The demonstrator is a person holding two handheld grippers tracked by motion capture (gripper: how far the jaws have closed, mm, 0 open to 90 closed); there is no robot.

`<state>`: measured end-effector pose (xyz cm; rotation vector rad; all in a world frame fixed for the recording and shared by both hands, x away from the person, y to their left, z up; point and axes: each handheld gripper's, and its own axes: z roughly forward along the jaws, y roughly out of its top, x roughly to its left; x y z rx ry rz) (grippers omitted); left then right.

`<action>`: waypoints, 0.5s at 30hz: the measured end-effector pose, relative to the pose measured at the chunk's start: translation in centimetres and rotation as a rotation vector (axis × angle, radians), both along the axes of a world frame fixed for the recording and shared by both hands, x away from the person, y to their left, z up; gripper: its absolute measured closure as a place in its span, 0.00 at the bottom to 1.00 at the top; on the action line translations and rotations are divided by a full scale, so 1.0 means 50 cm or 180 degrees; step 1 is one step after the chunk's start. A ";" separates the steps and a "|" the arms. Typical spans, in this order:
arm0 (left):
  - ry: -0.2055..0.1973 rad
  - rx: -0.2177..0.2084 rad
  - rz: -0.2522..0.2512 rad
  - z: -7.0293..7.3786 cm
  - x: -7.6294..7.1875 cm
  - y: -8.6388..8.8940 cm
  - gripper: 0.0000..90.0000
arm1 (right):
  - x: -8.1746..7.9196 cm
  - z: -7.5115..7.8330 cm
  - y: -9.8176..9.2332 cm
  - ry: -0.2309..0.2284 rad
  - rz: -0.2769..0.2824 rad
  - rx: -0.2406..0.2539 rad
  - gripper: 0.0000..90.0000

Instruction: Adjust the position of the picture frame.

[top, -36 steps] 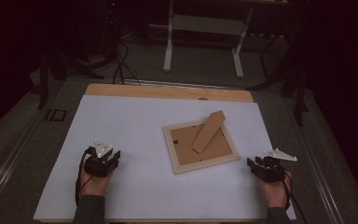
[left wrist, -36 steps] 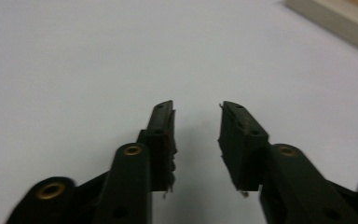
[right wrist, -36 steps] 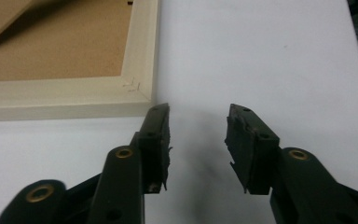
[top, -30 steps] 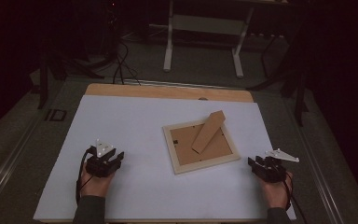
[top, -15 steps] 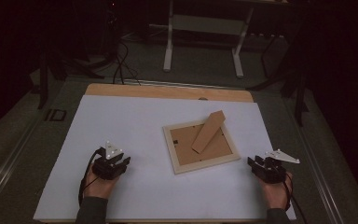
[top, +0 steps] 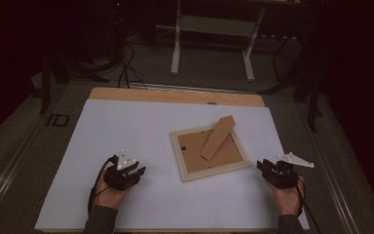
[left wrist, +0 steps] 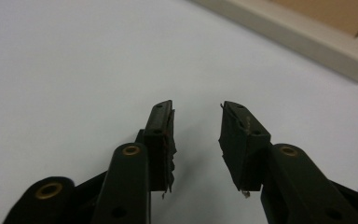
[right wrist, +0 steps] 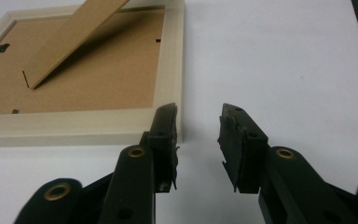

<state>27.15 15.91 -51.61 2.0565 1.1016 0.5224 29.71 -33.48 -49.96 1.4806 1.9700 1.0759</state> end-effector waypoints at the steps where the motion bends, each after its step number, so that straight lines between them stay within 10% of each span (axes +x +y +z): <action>1: -0.0003 -0.0028 -0.0008 0.001 0.002 -0.001 0.73 | 0.000 0.000 0.000 0.0000 0.0000 0.0000 0.75; 15: 0.0171 -0.0122 -0.0204 0.004 0.036 -0.065 0.72 | 0.032 0.016 0.011 -0.0038 0.0084 -0.0121 0.91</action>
